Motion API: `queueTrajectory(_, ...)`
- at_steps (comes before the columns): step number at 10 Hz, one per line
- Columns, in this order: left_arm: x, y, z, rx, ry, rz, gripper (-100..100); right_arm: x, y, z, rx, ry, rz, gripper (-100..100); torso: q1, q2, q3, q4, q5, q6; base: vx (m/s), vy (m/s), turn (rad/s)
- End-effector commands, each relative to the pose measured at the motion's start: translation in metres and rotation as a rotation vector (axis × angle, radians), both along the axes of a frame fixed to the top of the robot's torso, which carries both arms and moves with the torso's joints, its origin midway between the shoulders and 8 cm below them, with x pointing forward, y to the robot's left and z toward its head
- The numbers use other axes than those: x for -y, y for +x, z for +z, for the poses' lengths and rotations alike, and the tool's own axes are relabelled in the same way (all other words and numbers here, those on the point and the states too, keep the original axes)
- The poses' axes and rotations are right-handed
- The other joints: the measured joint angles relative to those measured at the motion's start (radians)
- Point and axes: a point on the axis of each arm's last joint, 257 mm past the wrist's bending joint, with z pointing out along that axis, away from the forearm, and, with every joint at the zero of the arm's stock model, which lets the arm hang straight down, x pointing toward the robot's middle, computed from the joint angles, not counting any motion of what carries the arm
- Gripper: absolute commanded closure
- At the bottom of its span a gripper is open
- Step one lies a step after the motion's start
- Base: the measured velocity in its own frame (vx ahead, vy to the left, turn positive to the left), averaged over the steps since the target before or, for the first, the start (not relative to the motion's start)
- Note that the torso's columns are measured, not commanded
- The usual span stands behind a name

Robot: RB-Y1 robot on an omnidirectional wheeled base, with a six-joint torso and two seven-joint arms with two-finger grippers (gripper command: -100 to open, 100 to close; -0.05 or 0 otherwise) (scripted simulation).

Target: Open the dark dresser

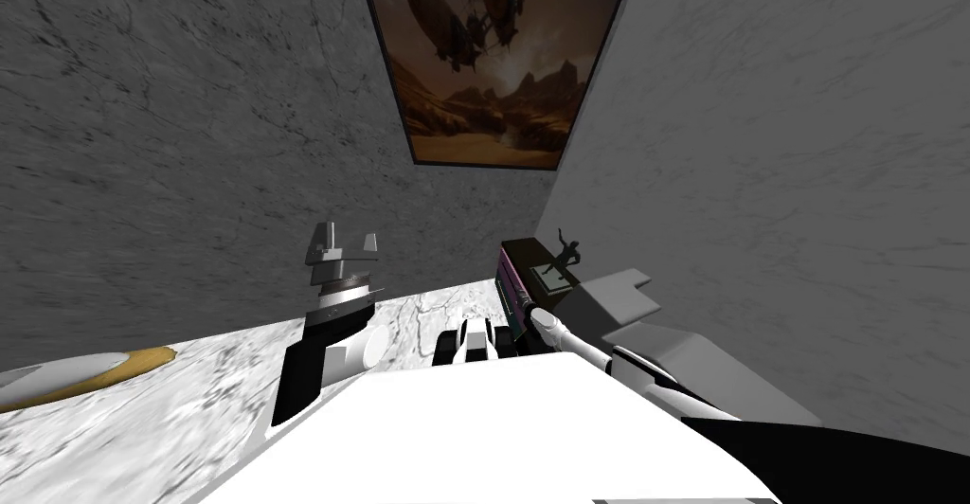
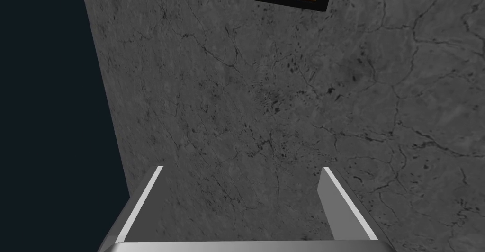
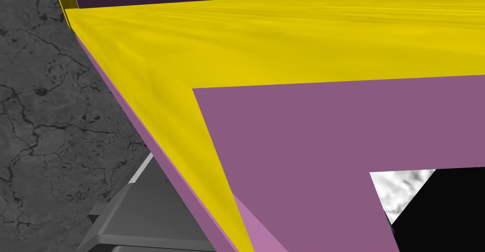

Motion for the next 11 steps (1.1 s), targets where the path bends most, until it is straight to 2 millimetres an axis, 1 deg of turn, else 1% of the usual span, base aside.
queueTrajectory(1, 0.0, 0.0, 0.0, 0.0, 0.0, 0.0, 0, 0.005, -0.001, -0.002, -0.018, -0.004, 0.014, 100, 0.001, -0.001, -0.001, -0.001, 0.001, 0.002, 0.012, 0.054, -0.087)
queueTrajectory(2, 0.0, 0.0, 0.0, 0.0, 0.0, 0.0, 0, 0.008, -0.001, -0.004, -0.034, 0.017, 0.01, 100, 0.001, -0.001, -0.001, -0.001, 0.001, 0.001, 0.017, 0.065, -0.121)
queueTrajectory(3, 0.0, 0.0, 0.0, 0.0, 0.0, 0.0, 0, 0.008, -0.001, -0.004, -0.032, -0.006, 0.03, 100, 0.001, -0.002, -0.002, -0.002, 0.002, 0.002, 0.021, 0.052, -0.079)
queueTrajectory(4, 0.0, 0.0, 0.0, 0.0, 0.0, 0.0, 0, 0.011, -0.001, -0.004, -0.045, 0.021, 0.024, 100, 0.0, -0.001, -0.002, -0.002, 0.001, 0.001, 0.019, 0.055, -0.124)
queueTrajectory(6, 0.0, 0.0, 0.0, 0.0, 0.0, 0.0, 0, 0.011, -0.001, -0.004, -0.042, -0.01, 0.051, 100, 0.0, -0.001, -0.001, -0.003, 0.001, 0.001, 0.012, 0.028, -0.032)
queueTrajectory(7, 0.0, 0.0, 0.0, 0.0, 0.0, 0.0, 0, 0.013, -0.001, -0.004, -0.051, 0.012, 0.051, 100, -0.001, -0.001, -0.001, -0.003, 0.0, 0.001, 0.009, 0.036, -0.123)
queueTrajectory(8, 0.0, 0.0, 0.0, 0.0, 0.0, 0.0, 0, 0.013, -0.001, -0.004, -0.049, -0.007, 0.068, 100, 0.0, -0.001, -0.001, -0.003, 0.001, 0.003, 0.016, 0.045, -0.071)
queueTrajectory(9, 0.0, 0.0, 0.0, 0.0, 0.0, 0.0, 0, 0.015, 0.0, -0.003, -0.054, 0.023, 0.062, 100, 0.001, 0.0, -0.002, -0.003, 0.002, 0.003, 0.022, 0.056, -0.124)
queueTrajectory(11, 0.0, 0.0, 0.0, 0.0, 0.0, 0.0, 0, 0.015, 0.0, -0.003, -0.051, -0.009, 0.091, 100, -0.001, 0.001, -0.001, -0.003, 0.001, 0.004, 0.01, 0.034, -0.041)
